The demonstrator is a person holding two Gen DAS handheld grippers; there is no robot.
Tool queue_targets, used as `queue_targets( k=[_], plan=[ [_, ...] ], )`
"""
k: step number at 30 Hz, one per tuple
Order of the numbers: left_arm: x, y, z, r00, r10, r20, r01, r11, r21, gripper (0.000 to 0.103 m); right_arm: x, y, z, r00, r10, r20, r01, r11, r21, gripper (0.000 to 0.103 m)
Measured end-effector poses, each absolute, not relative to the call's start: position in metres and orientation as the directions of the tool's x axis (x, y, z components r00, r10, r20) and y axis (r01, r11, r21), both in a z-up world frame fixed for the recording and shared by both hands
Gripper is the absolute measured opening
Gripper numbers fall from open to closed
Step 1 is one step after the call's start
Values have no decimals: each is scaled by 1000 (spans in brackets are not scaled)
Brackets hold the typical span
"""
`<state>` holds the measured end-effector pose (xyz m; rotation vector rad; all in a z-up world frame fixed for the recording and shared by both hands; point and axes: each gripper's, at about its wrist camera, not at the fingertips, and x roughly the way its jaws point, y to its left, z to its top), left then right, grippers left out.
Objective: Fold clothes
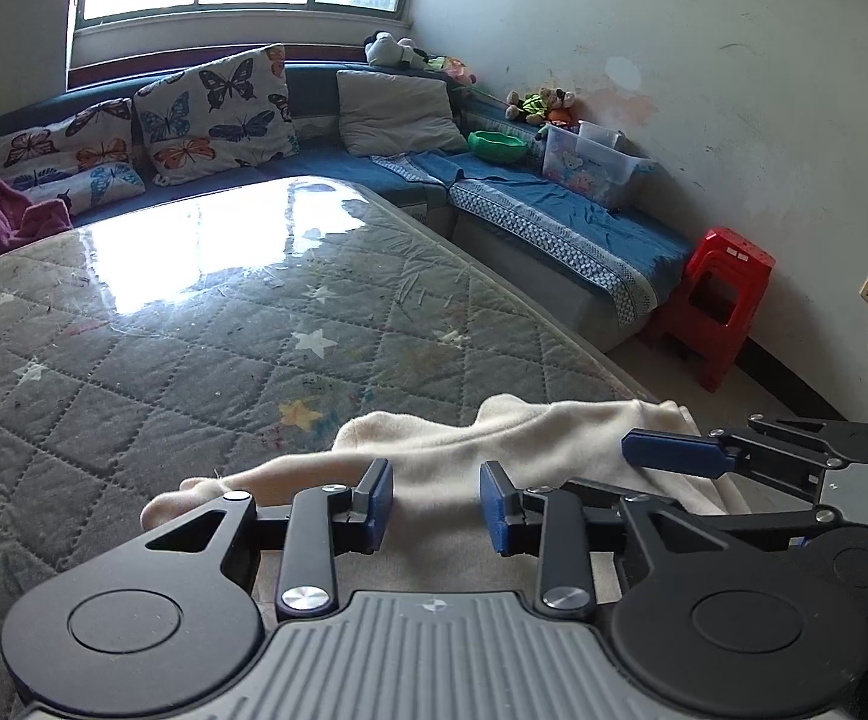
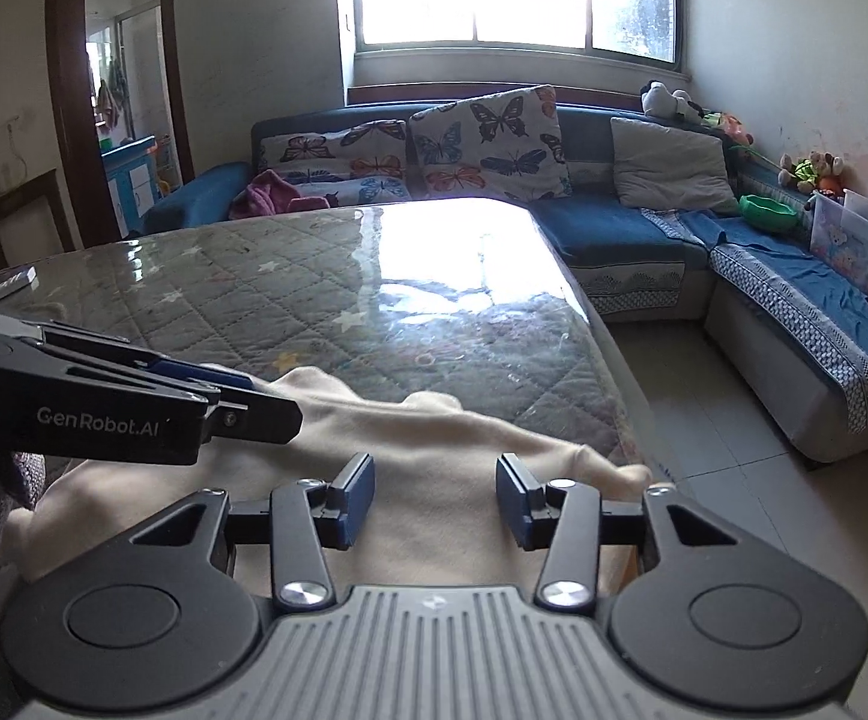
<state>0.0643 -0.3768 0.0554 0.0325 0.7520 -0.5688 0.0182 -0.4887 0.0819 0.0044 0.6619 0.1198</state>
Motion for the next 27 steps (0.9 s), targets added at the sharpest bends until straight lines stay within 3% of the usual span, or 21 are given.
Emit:
queue_targets(
  k=[19,27],
  plan=[
    [55,-373,47,597,-474,-648,498,852,-164,35,-50,-459,73,784,106,-612,-179,982,-59,52],
    [31,-362,52,603,-480,-637,512,845,-153,37,-68,-470,72,766,116,-632,-173,985,-29,54]
  ],
)
